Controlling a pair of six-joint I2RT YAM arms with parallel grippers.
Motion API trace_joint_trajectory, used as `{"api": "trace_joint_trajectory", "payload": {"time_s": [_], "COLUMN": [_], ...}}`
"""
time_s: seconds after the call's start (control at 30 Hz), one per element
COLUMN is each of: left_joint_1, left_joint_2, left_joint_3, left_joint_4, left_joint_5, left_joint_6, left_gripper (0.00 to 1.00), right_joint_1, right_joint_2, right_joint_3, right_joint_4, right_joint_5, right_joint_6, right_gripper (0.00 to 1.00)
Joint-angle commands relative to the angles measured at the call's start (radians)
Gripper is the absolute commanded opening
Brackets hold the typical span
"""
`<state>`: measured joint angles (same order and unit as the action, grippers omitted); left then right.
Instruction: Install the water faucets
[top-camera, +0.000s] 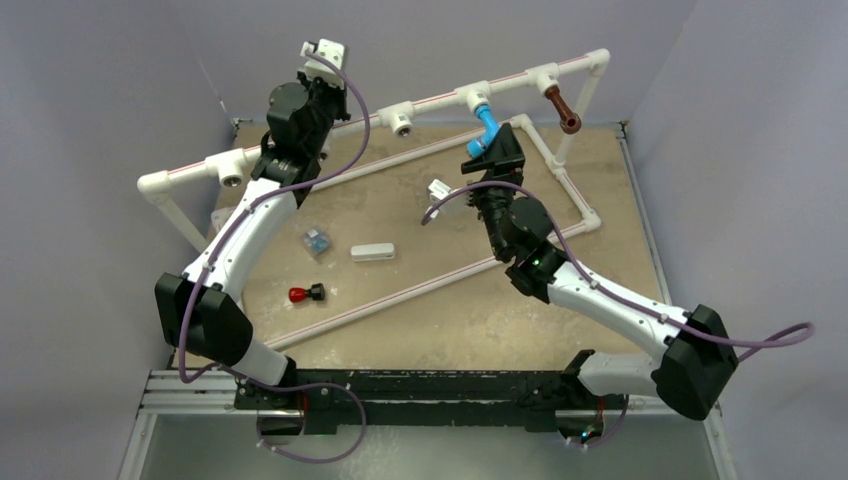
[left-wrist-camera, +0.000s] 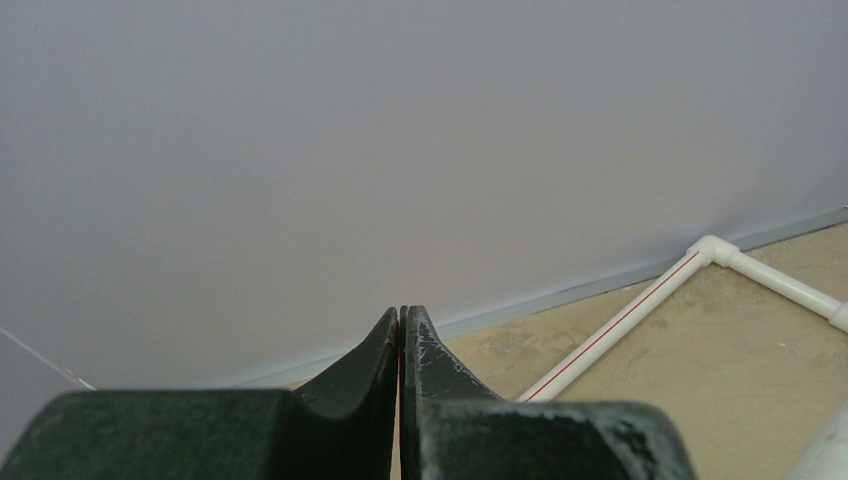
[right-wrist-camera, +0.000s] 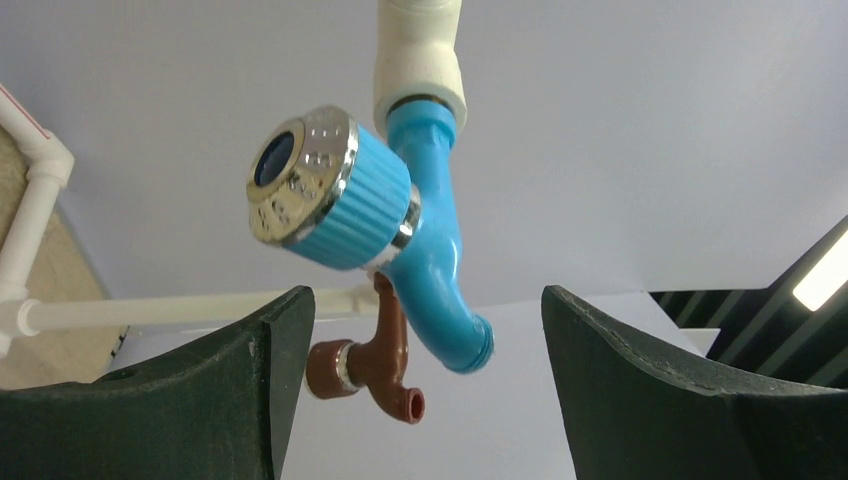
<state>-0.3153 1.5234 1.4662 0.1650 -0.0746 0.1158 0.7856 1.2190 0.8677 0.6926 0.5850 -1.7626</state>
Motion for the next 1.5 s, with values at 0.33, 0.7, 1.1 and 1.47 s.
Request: {"api": "trace_joint_trajectory", "payload": {"time_s": [0.33, 0.7, 1.1, 1.47], "left_joint_1": [-0.018, -0.018, -0.018, -0.018], "left_joint_2": [0.029, 0.024, 0.018, 0.021], "left_joint_3": [-0.036, -0.037, -0.037, -0.037], "left_joint_4": [-0.119, -0.117, -0.118, -0.118], "left_joint_5": [0.033, 0.039, 0.038, 0.035], "left_joint_6": [0.011, 0.008, 0.008, 0.009], "left_gripper": [0.00, 0.00, 0.00, 0.00], "right_joint_1": [0.002, -0.014, -0.022, -0.103], "right_joint_2": [0.123, 0.113, 0.090, 0.030], "right_joint_3": [0.145, 0.154, 0.226, 0.308], "right_joint_4": [0.115, 0.085, -0.002, -0.094], "right_joint_5": [-0.011, 0.002, -0.004, -0.122], "right_joint_6": [0.016, 0.101, 0.691, 1.581], "right_gripper": [0.69, 0.21, 0.00, 0.00]}}
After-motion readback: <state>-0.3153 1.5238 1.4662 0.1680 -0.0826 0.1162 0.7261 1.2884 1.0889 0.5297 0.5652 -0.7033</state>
